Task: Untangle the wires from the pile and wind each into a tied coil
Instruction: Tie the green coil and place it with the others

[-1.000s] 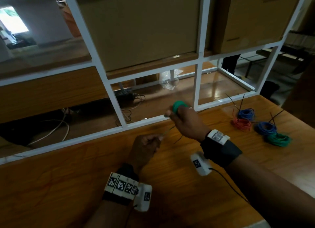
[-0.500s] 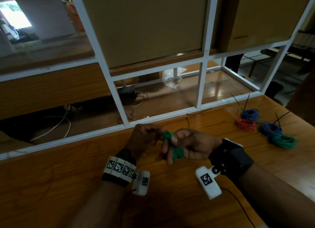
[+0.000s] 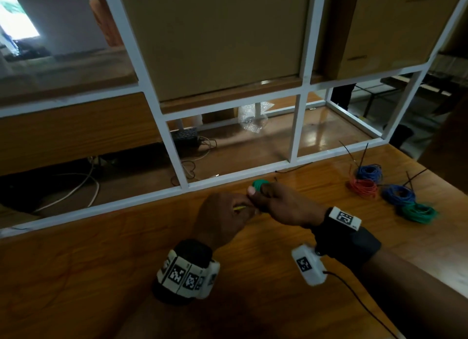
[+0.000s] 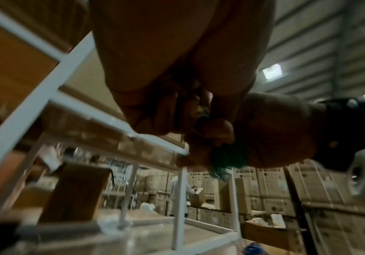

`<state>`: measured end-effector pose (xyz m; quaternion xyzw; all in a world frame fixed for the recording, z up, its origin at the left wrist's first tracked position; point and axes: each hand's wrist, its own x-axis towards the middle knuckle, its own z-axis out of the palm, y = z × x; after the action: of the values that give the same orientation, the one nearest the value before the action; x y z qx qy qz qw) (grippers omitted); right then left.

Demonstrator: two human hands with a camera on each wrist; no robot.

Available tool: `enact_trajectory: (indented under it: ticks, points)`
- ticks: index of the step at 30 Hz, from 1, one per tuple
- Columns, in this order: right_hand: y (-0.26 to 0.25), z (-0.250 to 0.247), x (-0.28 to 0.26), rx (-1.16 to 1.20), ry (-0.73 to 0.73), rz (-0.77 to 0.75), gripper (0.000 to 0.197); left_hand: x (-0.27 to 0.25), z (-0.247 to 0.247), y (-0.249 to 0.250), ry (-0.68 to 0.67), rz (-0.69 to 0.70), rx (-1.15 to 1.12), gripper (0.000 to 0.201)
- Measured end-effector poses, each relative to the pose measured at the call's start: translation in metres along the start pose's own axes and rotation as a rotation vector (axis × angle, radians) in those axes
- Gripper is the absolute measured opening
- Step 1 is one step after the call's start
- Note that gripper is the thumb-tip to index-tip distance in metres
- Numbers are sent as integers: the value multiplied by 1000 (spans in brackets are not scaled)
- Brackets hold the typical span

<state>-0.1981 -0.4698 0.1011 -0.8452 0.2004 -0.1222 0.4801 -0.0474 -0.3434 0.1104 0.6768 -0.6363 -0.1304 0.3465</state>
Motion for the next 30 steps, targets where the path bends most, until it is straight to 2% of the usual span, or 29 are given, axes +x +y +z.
enact_trajectory:
  ticks: [2, 4, 5, 8, 9, 12, 15, 17, 22, 24, 27, 30]
  points:
    - [-7, -3, -5, 38, -160, 77, 76, 3, -15, -1, 20, 56, 31, 8]
    - [-8, -9, -7, 159, -284, 83, 74, 4, -23, 1, 29, 94, -90, 8]
    - [-7, -13, -7, 209, -340, 53, 66, 4, -24, 2, 42, 105, -159, 10]
    - [-8, -23, -9, 312, -492, -22, 24, 8, -24, -4, 80, 103, -277, 19]
    - [-8, -24, -9, 348, -554, -34, 20, 8, -23, -4, 51, 124, -288, 24]
    - [-11, -26, -9, 435, -732, -30, 27, 11, -21, -6, -99, 208, -437, 37]
    - [-8, -25, -9, 576, -807, 12, 34, 10, -17, -13, -222, 79, -677, 33]
    - [1, -20, -12, 723, -831, 50, 39, 4, -5, -22, -256, -24, -764, 29]
    - [22, -3, -13, 896, -799, 80, 46, -12, 19, -20, -161, -167, -902, 31]
    - [26, -2, -14, 956, -731, 82, 43, -13, 23, -23, -97, -192, -937, 28]
    - [30, -5, -12, 994, -548, 145, 33, -18, 29, -34, 23, -235, -1024, 21]
    - [30, -5, -7, 1023, -451, 203, 37, -21, 30, -37, 107, -232, -1008, 20]
